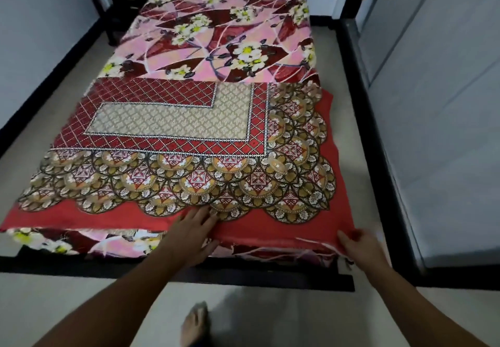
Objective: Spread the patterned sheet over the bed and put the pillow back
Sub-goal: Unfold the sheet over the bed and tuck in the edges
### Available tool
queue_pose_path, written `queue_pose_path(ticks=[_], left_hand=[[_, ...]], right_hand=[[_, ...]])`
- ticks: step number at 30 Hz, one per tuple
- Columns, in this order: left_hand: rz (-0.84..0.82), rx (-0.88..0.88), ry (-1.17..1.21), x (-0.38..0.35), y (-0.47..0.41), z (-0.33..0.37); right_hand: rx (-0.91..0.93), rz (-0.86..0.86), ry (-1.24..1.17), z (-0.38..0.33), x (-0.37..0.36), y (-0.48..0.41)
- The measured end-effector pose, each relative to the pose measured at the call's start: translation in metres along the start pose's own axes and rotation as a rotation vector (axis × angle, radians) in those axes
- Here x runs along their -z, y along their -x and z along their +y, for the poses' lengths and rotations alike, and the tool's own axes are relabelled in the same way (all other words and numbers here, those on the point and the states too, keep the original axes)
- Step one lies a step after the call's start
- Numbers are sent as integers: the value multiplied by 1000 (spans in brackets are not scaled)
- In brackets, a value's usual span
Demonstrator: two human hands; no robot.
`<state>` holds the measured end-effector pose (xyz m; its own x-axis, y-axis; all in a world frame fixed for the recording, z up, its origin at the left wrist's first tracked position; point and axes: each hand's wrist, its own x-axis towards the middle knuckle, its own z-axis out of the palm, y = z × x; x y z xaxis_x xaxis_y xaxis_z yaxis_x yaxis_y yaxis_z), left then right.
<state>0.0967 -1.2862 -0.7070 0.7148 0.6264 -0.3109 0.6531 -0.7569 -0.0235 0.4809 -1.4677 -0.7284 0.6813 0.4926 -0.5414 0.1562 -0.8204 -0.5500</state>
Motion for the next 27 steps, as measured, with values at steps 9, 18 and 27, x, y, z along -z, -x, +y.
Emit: queue_pose_path(ticks=[9,18,27], left_hand=[[16,-31,153,-9,-16,-13],[-305,-202,330,57,-75,-42],[132,-110,354,54,-185,-47]], right_hand=[[-263,274,-370,-6,-6,33],[-372,319,-132,-49,-24,21],[-41,495,-145,-133,-22,-33]])
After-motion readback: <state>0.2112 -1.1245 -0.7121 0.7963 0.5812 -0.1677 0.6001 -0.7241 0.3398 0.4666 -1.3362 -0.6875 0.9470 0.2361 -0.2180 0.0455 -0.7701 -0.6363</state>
